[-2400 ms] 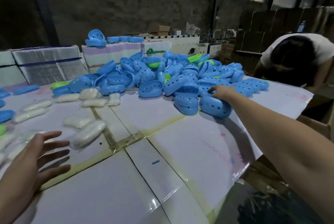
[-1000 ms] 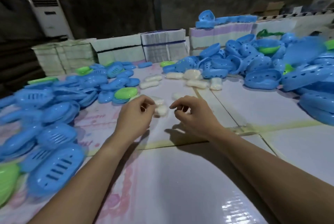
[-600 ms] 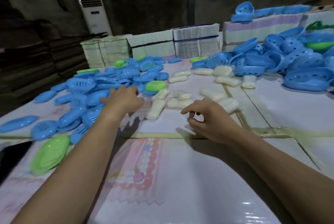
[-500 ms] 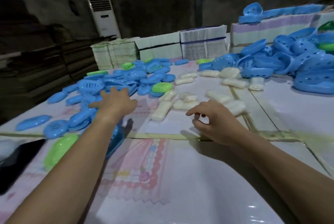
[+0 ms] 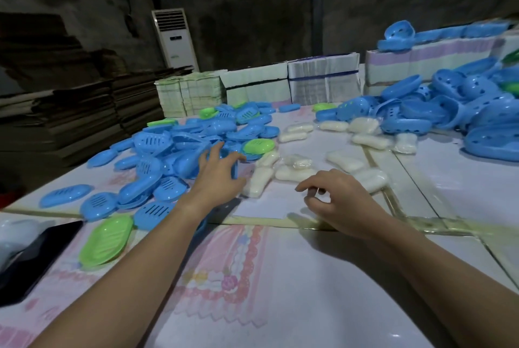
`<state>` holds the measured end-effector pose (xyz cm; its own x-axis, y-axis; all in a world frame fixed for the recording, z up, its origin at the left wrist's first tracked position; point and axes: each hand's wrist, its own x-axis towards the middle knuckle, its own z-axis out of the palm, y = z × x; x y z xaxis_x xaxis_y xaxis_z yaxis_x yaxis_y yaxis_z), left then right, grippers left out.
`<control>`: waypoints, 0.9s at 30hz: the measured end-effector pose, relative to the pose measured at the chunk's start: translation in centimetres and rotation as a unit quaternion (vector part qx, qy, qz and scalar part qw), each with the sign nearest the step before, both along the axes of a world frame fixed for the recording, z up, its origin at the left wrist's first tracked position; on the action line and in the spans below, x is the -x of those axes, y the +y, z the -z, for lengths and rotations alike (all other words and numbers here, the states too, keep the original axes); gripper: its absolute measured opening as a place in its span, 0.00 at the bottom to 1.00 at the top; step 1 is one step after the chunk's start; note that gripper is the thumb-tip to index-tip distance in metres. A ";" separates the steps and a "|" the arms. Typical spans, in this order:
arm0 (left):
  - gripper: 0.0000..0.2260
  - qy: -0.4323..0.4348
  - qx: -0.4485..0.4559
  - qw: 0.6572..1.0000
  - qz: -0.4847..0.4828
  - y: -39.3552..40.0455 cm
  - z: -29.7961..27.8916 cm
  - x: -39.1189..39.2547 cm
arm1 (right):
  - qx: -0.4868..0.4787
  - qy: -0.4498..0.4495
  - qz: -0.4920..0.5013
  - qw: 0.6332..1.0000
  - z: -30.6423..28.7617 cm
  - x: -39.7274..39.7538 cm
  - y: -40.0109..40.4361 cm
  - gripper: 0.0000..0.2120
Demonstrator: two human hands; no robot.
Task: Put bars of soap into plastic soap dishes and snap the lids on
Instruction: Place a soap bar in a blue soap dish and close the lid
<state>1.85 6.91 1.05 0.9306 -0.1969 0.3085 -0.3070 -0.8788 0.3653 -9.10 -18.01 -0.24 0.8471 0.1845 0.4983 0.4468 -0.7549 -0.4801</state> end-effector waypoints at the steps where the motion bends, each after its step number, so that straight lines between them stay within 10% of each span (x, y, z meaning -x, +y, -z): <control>1: 0.28 -0.013 0.057 0.998 0.025 -1.0 -0.2 0.4 | -0.006 -0.006 0.005 1.000 0.0 0.0 -0.1 0.10; 6: 0.35 0.050 0.403 0.906 0.119 -6.5 -1.8 2.9 | -0.065 -0.010 0.026 0.998 -0.3 -0.1 -0.5 0.12; 15: 0.13 0.328 0.810 0.482 0.059 -8.6 -0.9 3.9 | -0.100 0.013 0.098 0.990 -0.9 -0.3 -1.7 0.11; 19: 0.38 0.309 0.800 0.508 0.077 -8.4 -1.0 4.4 | -0.035 0.004 0.194 0.980 -1.1 -0.7 -2.7 0.11; 27: 0.02 0.393 0.788 0.471 0.054 -8.0 -0.6 4.7 | 0.130 0.180 0.353 0.909 -1.0 -1.1 -4.5 0.35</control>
